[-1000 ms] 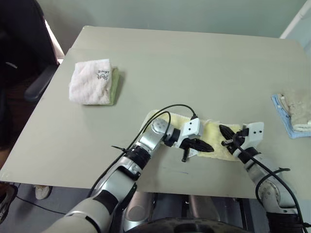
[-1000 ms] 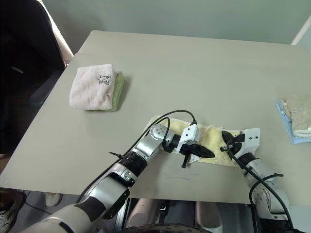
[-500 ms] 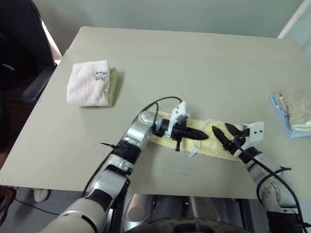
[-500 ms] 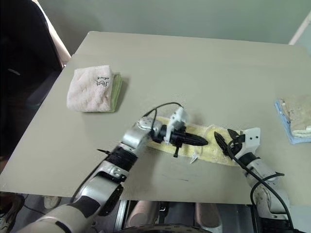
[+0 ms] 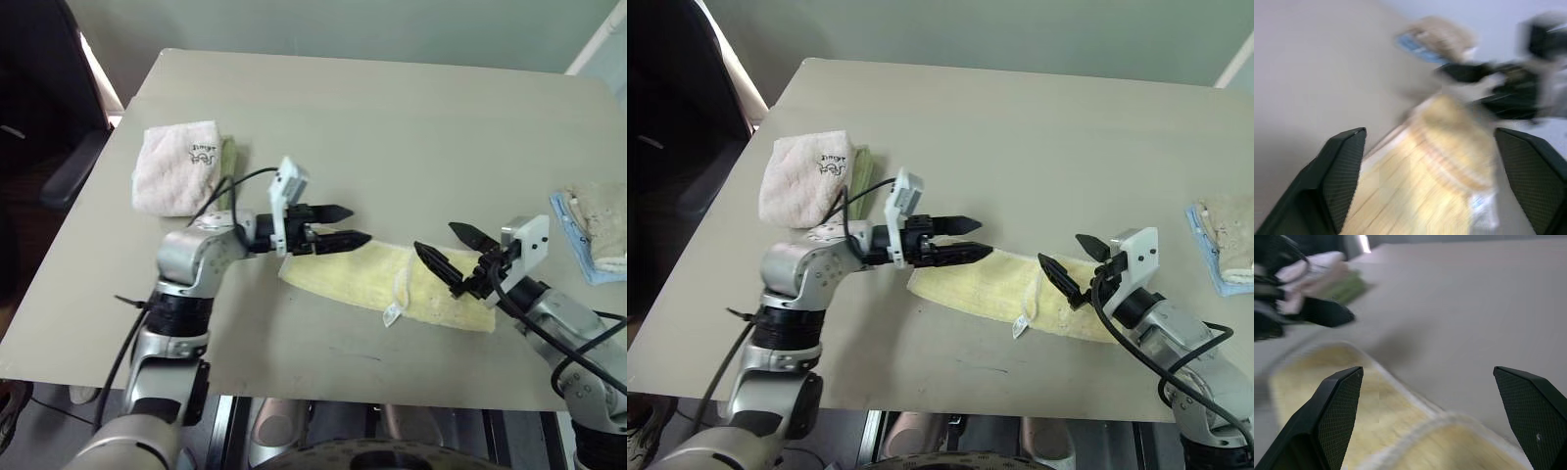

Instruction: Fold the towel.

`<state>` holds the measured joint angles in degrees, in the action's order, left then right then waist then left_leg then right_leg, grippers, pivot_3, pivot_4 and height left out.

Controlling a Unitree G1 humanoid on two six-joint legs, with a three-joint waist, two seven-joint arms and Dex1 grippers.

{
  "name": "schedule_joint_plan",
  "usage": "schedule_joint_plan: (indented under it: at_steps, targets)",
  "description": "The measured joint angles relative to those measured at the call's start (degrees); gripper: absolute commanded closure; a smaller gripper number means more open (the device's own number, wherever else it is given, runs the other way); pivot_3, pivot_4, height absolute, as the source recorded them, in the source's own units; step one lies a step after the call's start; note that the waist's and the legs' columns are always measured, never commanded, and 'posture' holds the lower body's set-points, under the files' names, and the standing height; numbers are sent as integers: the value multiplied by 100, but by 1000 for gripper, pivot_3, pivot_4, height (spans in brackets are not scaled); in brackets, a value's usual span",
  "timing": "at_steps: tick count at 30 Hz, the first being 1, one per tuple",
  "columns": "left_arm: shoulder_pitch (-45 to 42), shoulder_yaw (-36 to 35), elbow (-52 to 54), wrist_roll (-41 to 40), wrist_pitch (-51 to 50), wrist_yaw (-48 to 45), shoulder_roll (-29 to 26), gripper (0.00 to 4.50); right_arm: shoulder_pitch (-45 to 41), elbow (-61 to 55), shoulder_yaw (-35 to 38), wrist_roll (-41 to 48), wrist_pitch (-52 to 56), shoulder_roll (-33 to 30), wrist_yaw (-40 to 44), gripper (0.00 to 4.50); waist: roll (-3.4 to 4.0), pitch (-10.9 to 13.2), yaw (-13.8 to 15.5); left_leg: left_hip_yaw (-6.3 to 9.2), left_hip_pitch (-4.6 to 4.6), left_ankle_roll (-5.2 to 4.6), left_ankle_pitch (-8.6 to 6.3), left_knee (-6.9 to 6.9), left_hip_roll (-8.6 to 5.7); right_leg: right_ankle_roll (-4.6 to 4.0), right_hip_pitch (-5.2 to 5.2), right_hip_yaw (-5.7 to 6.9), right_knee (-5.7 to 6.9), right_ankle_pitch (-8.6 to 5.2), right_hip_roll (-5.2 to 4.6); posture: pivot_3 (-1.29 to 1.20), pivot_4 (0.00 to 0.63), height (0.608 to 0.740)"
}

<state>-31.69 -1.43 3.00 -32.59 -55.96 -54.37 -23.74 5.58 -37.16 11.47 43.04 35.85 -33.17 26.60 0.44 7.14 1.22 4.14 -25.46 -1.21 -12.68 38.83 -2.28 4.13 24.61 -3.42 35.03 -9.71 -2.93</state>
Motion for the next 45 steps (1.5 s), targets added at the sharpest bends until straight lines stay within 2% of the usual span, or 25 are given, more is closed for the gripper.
schedule_joint_plan:
  at_steps: [3,8,12,16,22,26,30,32,38,45]
  targets:
    - [82,-432,66,-278,-543,336,-201,42,67,-215,101,249,140,-375,277,0,-3,1,26,1,-1,12,-7,0,-2,-2,-1,0,-1,-2,-1,0,150,728]
    - [21,-1050,91,-1127,-2319,480,-796,42,84,-261,246,472,289,-659,442,0,-9,5,27,2,0,42,-21,-3,-1,-11,1,0,2,0,0,0,150,728]
    - [-172,-1175,-251,-1607,-3460,714,-1326,42,5,-257,303,676,372,-744,492,0,-11,6,25,3,4,50,-17,-6,0,-21,4,-1,5,6,2,0,150,728]
    - [-4,-1076,-651,-2222,-3615,1054,-1765,42,-111,-213,307,778,483,-749,488,0,-11,6,19,4,11,58,-14,-16,0,-23,6,-3,7,6,6,0,150,728]
    - [155,-727,-1329,-3714,-3620,1918,-2236,42,-238,-131,308,961,634,-688,356,0,-15,8,33,6,12,81,0,-46,-1,-30,14,-1,8,5,9,0,150,728]
    - [198,-503,-1472,-4423,-3621,2675,-2240,42,-276,-131,287,966,704,-607,240,0,-15,8,46,7,14,90,10,-57,0,-37,17,1,11,6,12,0,150,728]
    - [239,-494,-1700,-5000,-3622,3602,-1751,42,-262,-141,225,955,719,-494,84,0,-19,11,47,5,27,79,29,-62,0,-34,13,1,20,2,12,0,150,728]
    - [271,-543,-1724,-5331,-3622,4032,-1699,42,-186,-155,223,949,721,-488,38,0,-24,13,46,7,38,81,34,-63,1,-19,6,0,21,-7,23,0,150,728]
    - [273,-812,-1996,-5879,-3584,5010,-1383,42,-139,-161,227,901,722,-484,-92,0,-23,14,62,10,56,116,38,-73,2,-4,-11,-3,31,-17,34,0,150,728]
    - [273,-877,-2133,-6379,-3437,5752,-1323,42,-18,-198,300,908,722,-474,-176,0,-23,14,68,36,65,88,33,-77,4,-27,-12,-7,45,-3,56,0,150,728]
